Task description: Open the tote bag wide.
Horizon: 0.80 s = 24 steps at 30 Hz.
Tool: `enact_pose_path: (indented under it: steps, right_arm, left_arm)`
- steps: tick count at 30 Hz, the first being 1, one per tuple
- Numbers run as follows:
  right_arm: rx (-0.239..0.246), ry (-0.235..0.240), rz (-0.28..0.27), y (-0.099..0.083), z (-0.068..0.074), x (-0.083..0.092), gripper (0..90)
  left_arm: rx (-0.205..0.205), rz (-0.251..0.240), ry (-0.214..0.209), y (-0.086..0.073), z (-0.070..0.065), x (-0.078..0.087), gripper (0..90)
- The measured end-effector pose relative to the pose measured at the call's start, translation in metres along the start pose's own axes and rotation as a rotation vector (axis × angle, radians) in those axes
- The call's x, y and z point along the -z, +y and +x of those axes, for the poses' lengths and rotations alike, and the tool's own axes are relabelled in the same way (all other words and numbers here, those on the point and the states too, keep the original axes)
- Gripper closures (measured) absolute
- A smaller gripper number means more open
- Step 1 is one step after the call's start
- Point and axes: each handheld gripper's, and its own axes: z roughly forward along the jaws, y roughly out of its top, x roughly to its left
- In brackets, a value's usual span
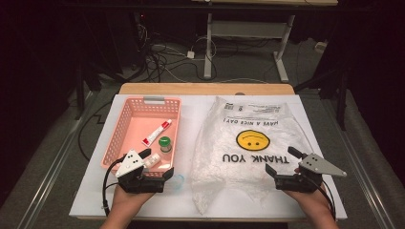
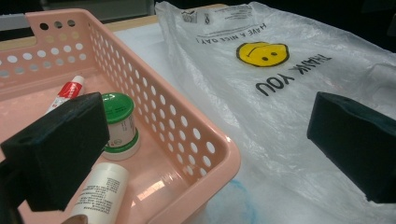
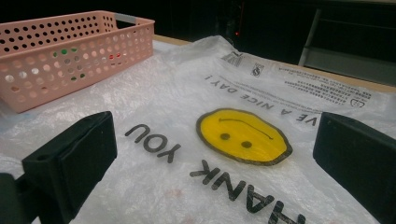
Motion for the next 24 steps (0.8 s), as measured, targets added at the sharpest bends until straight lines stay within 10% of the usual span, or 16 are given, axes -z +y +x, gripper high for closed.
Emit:
enact_pose_path:
  steps: [14,24]
  right_arm:
    - [-0.008,-0.005,0.004,0.002,-0.004,0.001,0.0]
    - [-0.031,-0.078,0.009,0.003,-0.032,0.015,0.0]
  left_arm:
    - [0.001,0.017,-0.001,-0.003,-0.001,0.0,0.0]
    - [0.015,0.04,0.029,-0.004,0.003,-0.001,0.0]
